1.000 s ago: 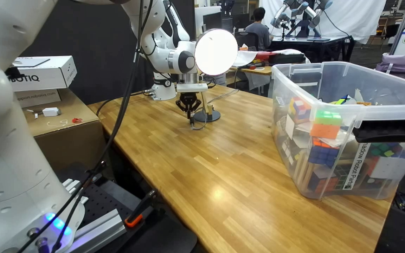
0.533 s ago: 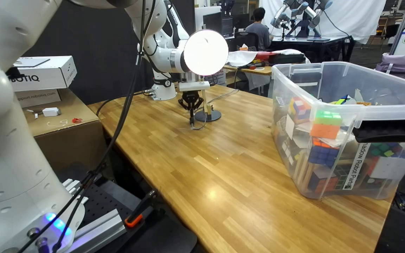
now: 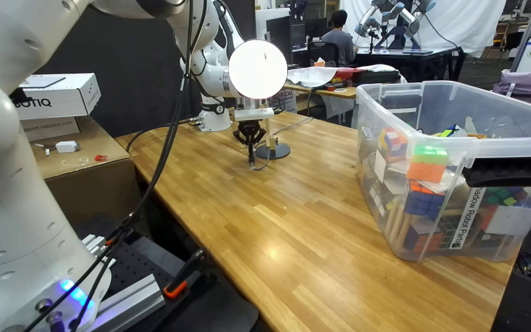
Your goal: Put the Rubik's cube in the storage box then switch the desk lamp off and on
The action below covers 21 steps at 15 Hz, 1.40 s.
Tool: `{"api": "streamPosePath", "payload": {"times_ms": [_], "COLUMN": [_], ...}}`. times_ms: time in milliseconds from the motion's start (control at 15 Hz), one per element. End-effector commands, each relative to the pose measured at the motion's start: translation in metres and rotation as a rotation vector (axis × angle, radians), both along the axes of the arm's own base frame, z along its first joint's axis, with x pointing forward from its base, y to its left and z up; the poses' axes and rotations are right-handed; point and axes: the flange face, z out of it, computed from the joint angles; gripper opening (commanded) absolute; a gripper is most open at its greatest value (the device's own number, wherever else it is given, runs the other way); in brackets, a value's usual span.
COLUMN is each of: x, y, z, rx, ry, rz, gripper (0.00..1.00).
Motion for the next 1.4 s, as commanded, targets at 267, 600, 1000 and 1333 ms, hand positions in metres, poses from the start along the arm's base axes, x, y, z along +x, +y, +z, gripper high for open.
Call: {"api": "streamPosePath", "payload": {"times_ms": [267,600,1000,1333], "x": [0.0061,0.0031,-0.0016,-0.0028], "y": [0.0029,0.0022,0.0017,0.0030], "z": [0.0000,0.0004,-0.0016,-0.0015], "rx": [-0.024,-0.027,-0.027,-0.029], "ry": [0.013,0.024,0.040,0.044], "rz": [0.019,0.021,0.019,0.020], "gripper": [0.00,0.00,0.00,0.00]}}
